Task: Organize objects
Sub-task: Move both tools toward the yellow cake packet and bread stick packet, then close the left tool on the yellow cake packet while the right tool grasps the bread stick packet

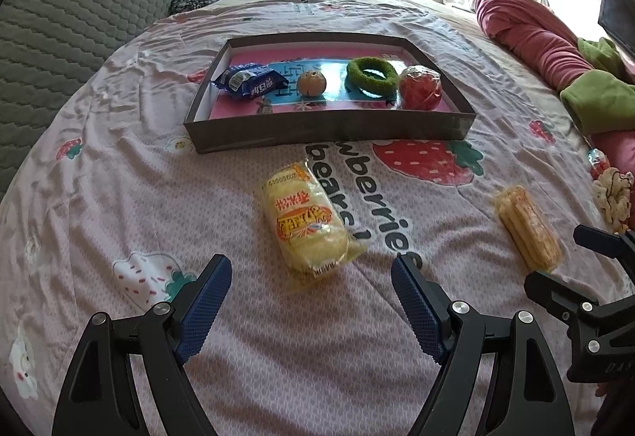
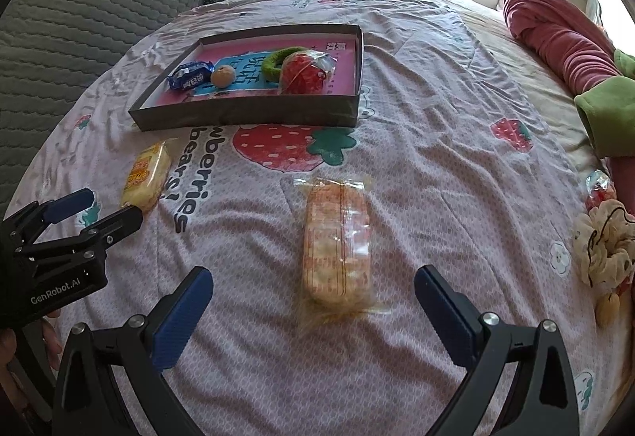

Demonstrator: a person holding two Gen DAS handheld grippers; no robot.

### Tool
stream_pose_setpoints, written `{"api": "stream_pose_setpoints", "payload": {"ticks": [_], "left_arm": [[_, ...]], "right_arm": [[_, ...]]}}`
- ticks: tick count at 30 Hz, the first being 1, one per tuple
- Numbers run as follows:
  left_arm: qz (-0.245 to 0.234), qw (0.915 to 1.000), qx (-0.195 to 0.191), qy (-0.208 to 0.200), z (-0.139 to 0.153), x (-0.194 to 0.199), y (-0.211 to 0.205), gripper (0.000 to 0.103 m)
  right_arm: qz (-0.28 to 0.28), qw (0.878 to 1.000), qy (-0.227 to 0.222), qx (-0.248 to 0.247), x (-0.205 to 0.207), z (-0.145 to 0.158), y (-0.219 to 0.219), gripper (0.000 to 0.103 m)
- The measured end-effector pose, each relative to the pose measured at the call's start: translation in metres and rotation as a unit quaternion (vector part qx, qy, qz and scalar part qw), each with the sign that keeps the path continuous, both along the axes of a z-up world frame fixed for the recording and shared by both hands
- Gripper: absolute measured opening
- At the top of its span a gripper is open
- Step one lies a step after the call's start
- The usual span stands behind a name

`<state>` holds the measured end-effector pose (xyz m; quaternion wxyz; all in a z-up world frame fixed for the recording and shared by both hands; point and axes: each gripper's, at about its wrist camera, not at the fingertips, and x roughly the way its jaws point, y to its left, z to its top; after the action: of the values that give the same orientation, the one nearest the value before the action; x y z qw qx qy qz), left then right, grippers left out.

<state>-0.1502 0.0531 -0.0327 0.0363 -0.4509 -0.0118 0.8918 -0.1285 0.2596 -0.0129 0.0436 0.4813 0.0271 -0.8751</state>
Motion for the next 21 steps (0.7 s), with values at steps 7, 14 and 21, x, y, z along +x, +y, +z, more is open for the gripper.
{"api": "stream_pose_setpoints", "payload": {"ticks": [7,14,21], "left_arm": [[0.004,1.0,0.004,-0.005,-0.006,-0.017,0.0,0.084],[0.013,0.9999,0.001,-0.011,-0.013,-0.034,-0.002,0.084],[0.021,0.9997,0.007,-0.014,-0.019,-0.044,-0.008,0.084]], "right_arm": [[-0.006,1.0,-0.01,-0.002,-0.013,-0.01,0.005,0.102],[-0.011,1.0,-0.017,-0.007,-0.023,-0.018,0.009,0.102],[-0.016,1.0,-0.021,-0.012,-0.032,-0.023,0.011,0.102]]}}
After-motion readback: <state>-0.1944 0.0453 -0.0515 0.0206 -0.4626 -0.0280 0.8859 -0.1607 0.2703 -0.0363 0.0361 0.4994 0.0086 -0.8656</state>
